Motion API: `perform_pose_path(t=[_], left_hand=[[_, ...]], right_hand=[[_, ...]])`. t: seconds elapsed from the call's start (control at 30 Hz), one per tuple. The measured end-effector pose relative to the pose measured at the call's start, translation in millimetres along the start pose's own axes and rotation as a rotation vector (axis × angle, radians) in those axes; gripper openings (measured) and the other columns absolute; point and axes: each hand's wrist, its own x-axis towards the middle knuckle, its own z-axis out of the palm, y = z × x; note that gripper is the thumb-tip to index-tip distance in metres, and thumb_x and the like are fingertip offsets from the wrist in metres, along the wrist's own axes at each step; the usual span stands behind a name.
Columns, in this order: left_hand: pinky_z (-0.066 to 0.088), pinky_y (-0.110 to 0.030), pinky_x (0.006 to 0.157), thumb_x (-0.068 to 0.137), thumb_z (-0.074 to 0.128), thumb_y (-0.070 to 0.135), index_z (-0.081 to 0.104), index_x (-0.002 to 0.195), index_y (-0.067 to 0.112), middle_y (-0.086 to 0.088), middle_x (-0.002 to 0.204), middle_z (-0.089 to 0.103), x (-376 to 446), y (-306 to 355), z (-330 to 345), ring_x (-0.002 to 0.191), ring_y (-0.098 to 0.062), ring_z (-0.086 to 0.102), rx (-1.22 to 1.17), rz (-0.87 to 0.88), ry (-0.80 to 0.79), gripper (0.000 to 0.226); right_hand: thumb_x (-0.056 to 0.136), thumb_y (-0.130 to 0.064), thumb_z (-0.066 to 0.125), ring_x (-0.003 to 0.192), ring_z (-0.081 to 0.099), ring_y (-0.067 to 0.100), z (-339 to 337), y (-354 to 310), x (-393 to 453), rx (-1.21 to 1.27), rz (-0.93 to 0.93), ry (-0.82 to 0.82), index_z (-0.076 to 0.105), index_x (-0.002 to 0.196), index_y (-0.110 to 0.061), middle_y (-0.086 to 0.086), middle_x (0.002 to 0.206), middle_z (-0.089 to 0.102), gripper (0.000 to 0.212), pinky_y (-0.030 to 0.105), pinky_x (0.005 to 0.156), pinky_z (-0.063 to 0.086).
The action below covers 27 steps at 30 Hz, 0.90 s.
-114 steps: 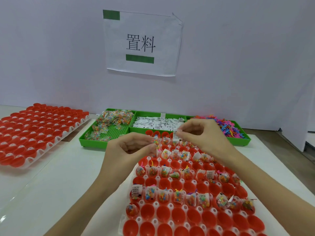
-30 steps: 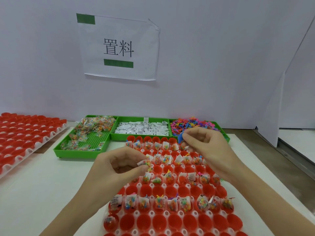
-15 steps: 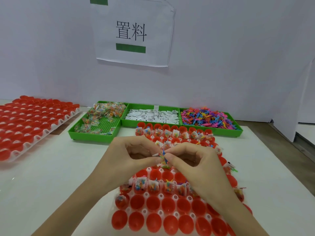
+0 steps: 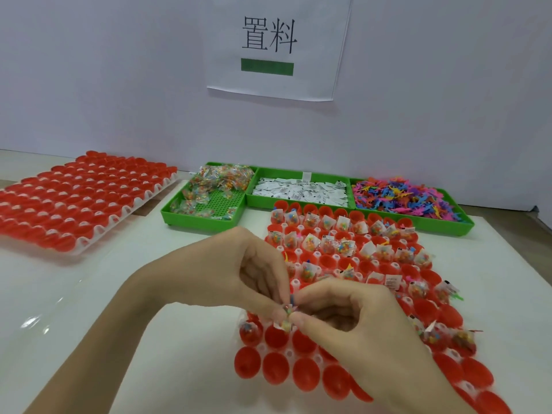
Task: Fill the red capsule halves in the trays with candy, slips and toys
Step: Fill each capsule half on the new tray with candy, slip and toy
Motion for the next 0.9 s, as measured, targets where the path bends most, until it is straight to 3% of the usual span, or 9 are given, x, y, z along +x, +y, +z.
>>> perform_pose_path(t=[0.1,0.23,0.33,0.47,0.7,0.8,0.9], left_hand=[[0.061,-0.026,0.078,0.085,0.084,0.012,0.079,0.096,0.015,-0.003,0.091,0.080,-1.4,-1.4,0.6,0.084,-0.022,0.078,0.054,-0.059,-0.067,0.013],[0.057,-0.023,0.078,0.082,0.086,0.031,0.077,0.089,0.036,0.008,0.088,0.076,-1.2,-1.6,3.4,0.087,-0.021,0.074,0.271,-0.122,-0.037,0.013],[0.060,-0.034,0.080,0.085,0.084,0.025,0.079,0.091,0.031,0.006,0.092,0.077,-4.5,2.7,3.0,0.080,-0.017,0.073,0.204,-0.065,-0.075,0.010],[0.059,-0.034,0.080,0.084,0.084,0.024,0.079,0.089,0.034,0.008,0.091,0.076,-7.9,2.8,3.8,0.080,-0.017,0.072,0.207,-0.064,-0.053,0.013],[0.057,-0.032,0.079,0.083,0.085,0.023,0.079,0.086,0.036,0.011,0.090,0.074,-5.2,3.9,5.7,0.081,-0.016,0.069,0.224,-0.055,-0.039,0.015],[0.056,-0.031,0.079,0.083,0.085,0.023,0.079,0.086,0.034,0.012,0.089,0.073,-4.4,3.4,7.8,0.082,-0.016,0.068,0.232,-0.056,-0.035,0.013],[0.055,-0.031,0.079,0.082,0.085,0.023,0.080,0.087,0.030,0.014,0.088,0.072,-3.5,3.9,9.0,0.082,-0.015,0.067,0.253,-0.058,-0.032,0.010]], right_hand=[[0.081,-0.016,0.085,0.076,0.073,0.008,5.7,0.8,-0.7,-0.088,0.019,-0.031,0.080,0.087,-0.028,-0.012,0.080,0.077,0.015,0.029,0.072,0.060],[0.082,-0.017,0.083,0.076,0.072,0.006,9.8,0.4,-1.1,-0.189,-0.016,-0.040,0.080,0.086,-0.030,-0.018,0.079,0.076,0.014,0.025,0.069,0.058],[0.080,-0.015,0.084,0.075,0.071,0.001,14.0,0.5,-2.0,-0.253,-0.075,-0.022,0.079,0.086,-0.027,-0.022,0.076,0.074,0.014,0.018,0.065,0.055],[0.075,-0.009,0.088,0.073,0.068,-0.009,17.5,2.3,-2.4,-0.349,-0.207,-0.007,0.077,0.080,-0.021,-0.020,0.076,0.073,0.016,0.002,0.065,0.045],[0.069,-0.007,0.089,0.073,0.059,-0.007,18.5,6.8,-2.4,-0.495,-0.242,-0.032,0.075,0.070,-0.024,-0.013,0.077,0.068,0.022,0.000,0.065,0.038],[0.080,-0.020,0.083,0.086,0.057,-0.004,18.9,9.2,-2.2,-0.487,-0.191,-0.069,0.079,0.079,-0.029,-0.016,0.094,0.061,0.010,0.005,0.075,0.040],[0.087,-0.028,0.078,0.091,0.053,-0.007,18.3,11.2,-2.1,-0.518,-0.206,-0.082,0.081,0.091,-0.033,-0.019,0.097,0.055,0.008,0.005,0.079,0.040]])
